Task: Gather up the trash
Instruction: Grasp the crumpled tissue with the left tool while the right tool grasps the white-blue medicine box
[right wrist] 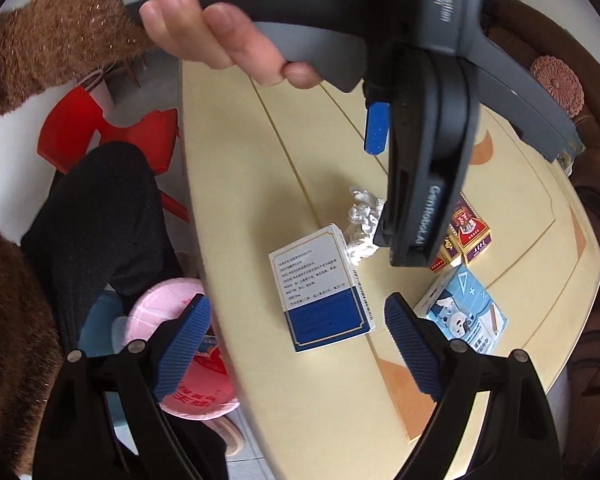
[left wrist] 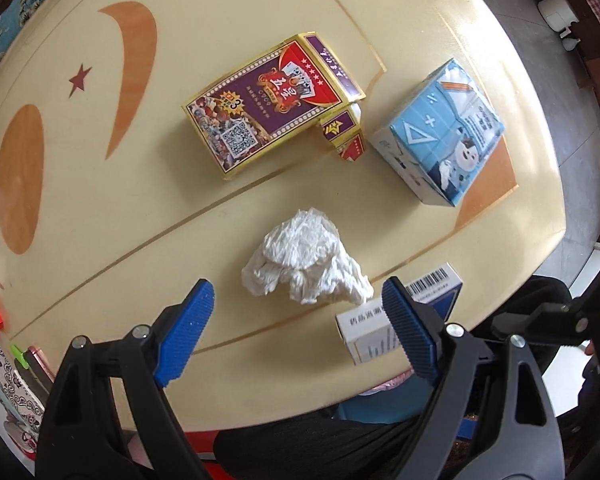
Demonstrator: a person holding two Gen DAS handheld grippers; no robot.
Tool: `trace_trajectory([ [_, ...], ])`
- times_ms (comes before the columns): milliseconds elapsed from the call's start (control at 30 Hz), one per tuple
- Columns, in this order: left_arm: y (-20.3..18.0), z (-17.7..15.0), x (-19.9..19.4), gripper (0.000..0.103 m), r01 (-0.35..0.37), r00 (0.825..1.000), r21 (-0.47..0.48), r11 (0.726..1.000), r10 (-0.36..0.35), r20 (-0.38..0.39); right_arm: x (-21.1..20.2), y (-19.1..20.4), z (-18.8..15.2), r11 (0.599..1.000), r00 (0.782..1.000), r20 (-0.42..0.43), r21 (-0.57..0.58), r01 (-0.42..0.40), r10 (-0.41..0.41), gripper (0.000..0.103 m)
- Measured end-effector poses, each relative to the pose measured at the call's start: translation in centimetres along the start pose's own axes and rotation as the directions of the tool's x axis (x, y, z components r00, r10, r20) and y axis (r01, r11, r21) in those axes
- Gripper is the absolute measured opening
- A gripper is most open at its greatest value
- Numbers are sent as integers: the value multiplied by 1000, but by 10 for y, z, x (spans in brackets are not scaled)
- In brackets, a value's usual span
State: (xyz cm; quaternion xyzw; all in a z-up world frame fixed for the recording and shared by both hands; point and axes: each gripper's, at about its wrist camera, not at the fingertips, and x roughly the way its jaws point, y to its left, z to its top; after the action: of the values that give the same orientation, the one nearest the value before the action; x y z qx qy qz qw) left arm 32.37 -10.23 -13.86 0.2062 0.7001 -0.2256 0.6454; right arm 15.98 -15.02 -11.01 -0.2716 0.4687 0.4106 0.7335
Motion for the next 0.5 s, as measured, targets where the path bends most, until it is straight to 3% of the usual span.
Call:
trace_trajectory([
  [500, 13, 3, 45, 84, 60, 996, -50, 997, -63, -62, 54, 12, -5, 984, 993, -21, -139, 109, -113, 86],
])
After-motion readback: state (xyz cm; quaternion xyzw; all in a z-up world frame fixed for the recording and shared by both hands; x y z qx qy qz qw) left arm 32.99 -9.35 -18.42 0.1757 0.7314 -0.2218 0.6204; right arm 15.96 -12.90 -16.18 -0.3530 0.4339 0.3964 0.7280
